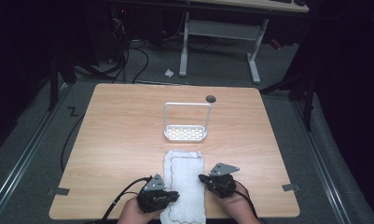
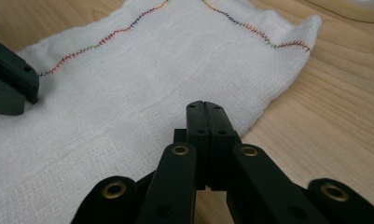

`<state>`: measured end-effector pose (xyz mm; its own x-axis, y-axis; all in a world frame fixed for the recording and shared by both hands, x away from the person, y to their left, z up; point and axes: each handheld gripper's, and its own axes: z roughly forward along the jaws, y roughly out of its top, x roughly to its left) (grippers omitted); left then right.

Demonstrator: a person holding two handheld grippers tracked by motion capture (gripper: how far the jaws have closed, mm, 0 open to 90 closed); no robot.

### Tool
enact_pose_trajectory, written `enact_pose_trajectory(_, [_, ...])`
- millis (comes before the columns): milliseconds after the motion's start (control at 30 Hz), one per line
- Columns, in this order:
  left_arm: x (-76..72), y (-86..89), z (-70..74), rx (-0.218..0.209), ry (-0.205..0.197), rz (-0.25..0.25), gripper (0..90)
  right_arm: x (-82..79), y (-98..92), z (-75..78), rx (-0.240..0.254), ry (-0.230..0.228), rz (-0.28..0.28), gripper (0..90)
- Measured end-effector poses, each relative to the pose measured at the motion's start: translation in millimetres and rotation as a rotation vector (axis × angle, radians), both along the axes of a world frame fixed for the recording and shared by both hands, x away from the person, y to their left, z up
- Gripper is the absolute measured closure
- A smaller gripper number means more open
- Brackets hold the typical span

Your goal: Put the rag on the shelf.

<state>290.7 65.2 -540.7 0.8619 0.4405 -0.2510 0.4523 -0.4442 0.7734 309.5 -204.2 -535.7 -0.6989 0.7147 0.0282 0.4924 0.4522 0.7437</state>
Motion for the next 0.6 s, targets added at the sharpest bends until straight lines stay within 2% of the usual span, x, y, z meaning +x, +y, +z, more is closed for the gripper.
enact_pose_trajectory(33, [0.0, 0.0, 0.0, 0.0, 0.0, 0.0, 80.8, 0.0, 0.0, 0.0, 0.0, 0.0, 0.0, 90.0])
enact_pose_trajectory(67, [1.1, 4.0, 3.9, -0.026, -0.011, 0.021, 78.7, 0.2, 0.1, 0.1, 0.001, 0.003, 0.001, 90.0])
enact_pose_trajectory(100, [1.1, 4.0, 3.9, -0.026, -0.011, 0.021, 77.0, 0.4, 0.1, 0.1, 0.001, 0.002, 0.003, 90.0])
enact_pose_trajectory(133, [3.5, 10.9, 7.9, -0.052, -0.032, 0.063, 74.3, 0.6, 0.0, 0.1, -0.001, -0.001, 0.006, 90.0])
enact_pose_trajectory(233, [9.4, 23.3, 11.7, -0.074, -0.061, 0.137, 69.4, 0.3, 0.4, 0.6, -0.005, 0.001, 0.007, 89.1])
enact_pose_trajectory(267, [9.4, 23.3, 11.7, -0.074, -0.061, 0.137, 67.2, 0.5, 0.5, 1.1, -0.003, 0.001, 0.009, 85.4])
enact_pose_trajectory(333, [13.9, 29.1, 12.5, -0.064, -0.082, 0.168, 64.7, 0.8, 0.4, 1.8, 0.004, -0.004, 0.009, 82.3])
enact_pose_trajectory(400, [16.9, 33.1, 12.7, -0.062, -0.095, 0.186, 59.2, 0.4, -1.3, 3.5, 0.003, -0.046, 0.004, 75.1])
enact_pose_trajectory(433, [18.7, 35.0, 12.9, -0.058, -0.109, 0.207, 59.2, 0.4, -1.3, 3.5, 0.003, -0.046, 0.004, 75.1])
enact_pose_trajectory(533, [26.3, 37.5, 13.3, -0.055, -0.114, 0.242, 52.9, 1.1, -6.9, 6.1, 0.023, -0.079, -0.005, 67.1])
enact_pose_trajectory(600, [32.9, 38.3, 13.5, -0.034, -0.13, 0.271, 49.3, 1.6, -10.2, 7.4, 0.03, -0.096, -0.009, 66.6])
